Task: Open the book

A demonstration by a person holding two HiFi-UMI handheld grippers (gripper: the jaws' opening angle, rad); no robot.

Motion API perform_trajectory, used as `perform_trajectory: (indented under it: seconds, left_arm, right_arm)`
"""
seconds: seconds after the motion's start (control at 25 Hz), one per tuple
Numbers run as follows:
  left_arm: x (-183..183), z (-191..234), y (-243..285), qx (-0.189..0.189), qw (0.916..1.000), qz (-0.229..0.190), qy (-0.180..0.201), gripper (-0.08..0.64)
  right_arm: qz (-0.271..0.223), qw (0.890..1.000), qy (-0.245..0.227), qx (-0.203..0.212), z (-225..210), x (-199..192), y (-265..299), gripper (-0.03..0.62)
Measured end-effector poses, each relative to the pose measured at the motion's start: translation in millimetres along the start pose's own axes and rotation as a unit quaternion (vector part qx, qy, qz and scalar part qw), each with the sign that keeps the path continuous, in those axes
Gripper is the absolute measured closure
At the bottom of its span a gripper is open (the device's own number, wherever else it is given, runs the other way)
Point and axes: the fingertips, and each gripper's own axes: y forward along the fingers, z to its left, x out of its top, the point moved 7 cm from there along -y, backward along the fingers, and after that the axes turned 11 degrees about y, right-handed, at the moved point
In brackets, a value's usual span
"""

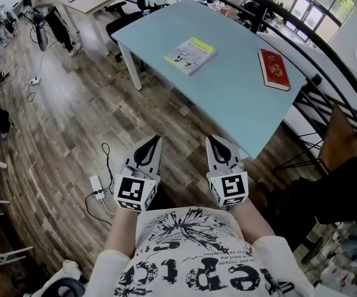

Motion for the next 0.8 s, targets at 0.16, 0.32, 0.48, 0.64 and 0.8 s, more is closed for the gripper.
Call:
perform_trajectory:
  seconds: [0.16,0.32,0.48,0.64,0.8]
  left_arm:
    - [-6.7,75.6,27.6,-0.027,0.9996,-0.010,-0.002,0.538]
    - [-13.1,157.8,65.0,-0.057,0.9983,-0.011,-0.005,0.538]
    - [-13.6,220.9,104.3,-0.092,0.9956,-0.016,0.006,0.538]
    - [-17.8,263.0,126.7,-0.126,0.9916,-0.021,0.019,0.538]
    - [-28.0,281.8,155.8,-0.158,0.9871,-0.022,0.017,0.538]
  right_arm:
    - [-0.001,0.999,0.010,-0.039,18.9,9.0,64.0,0.581]
    - [-0.002,0.997,0.011,-0.080,35.4,23.0,135.7,0.581]
    - [-0.008,0.992,0.015,-0.124,39.4,33.6,193.8,0.581]
    - [-0.011,0.986,0.021,-0.166,47.2,36.5,227.1,0.581]
    - [-0.012,0.980,0.027,-0.197,40.7,35.9,251.2,0.581]
